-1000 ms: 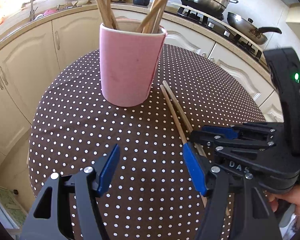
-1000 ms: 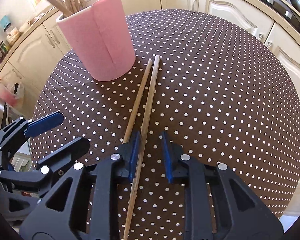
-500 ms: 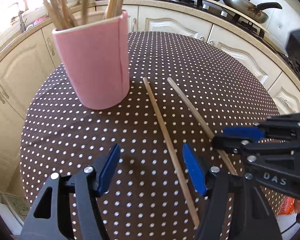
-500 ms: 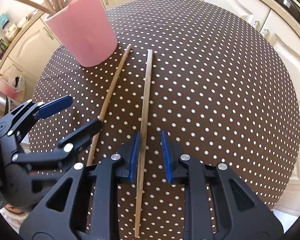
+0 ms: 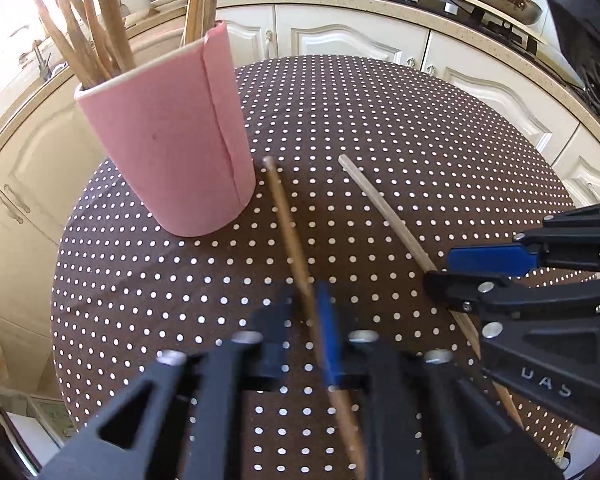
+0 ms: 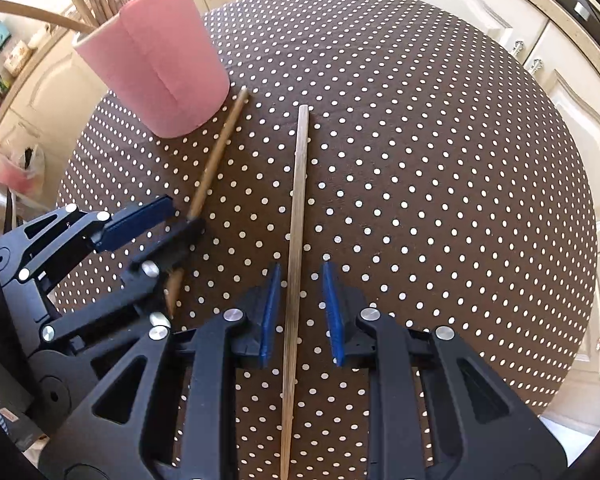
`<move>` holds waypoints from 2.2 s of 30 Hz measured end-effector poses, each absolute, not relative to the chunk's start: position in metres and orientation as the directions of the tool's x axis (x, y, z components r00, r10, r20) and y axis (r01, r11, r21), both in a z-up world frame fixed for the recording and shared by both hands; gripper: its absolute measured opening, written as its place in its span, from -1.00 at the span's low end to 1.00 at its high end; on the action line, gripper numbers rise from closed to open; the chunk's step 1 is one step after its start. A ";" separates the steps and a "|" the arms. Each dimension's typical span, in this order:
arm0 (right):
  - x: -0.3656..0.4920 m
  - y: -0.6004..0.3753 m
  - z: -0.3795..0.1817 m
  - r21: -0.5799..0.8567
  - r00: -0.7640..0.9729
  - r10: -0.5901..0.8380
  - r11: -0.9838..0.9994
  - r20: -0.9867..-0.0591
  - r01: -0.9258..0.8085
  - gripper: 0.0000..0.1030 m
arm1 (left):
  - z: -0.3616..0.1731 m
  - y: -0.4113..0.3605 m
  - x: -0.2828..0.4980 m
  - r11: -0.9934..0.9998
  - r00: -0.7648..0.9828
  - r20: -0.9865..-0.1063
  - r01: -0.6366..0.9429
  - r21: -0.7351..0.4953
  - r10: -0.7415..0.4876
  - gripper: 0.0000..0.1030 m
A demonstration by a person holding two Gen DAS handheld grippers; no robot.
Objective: Organize utensils
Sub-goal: 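Close the left gripper on a chopstick while the right gripper grasps the other, then lift the left gripper's chopstick upright over the pink cup while the right gripper does likewise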
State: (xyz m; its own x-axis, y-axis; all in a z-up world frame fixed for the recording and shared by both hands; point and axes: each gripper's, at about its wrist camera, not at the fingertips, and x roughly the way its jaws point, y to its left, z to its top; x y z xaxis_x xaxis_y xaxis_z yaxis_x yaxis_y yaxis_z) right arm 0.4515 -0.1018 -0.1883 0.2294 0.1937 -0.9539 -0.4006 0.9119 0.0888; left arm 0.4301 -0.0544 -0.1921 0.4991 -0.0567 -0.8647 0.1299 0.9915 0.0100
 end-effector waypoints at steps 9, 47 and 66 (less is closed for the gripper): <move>0.438 -0.104 -0.190 0.103 0.291 0.226 0.918 -0.930 -0.383 -0.87 | -0.194 -0.038 0.410 0.986 0.515 -0.845 0.149 -0.075 -0.143 -0.90; 0.338 -0.143 -0.024 0.324 0.766 0.601 0.789 -0.230 -0.522 -0.87 | -0.027 0.036 0.241 0.925 0.937 -0.018 0.342 -0.166 -0.349 -0.90; 0.426 -0.091 -0.018 0.258 0.786 0.617 0.766 -0.040 -0.588 -0.87 | -0.035 0.096 0.372 0.917 0.968 0.057 0.249 -0.312 -0.244 -0.90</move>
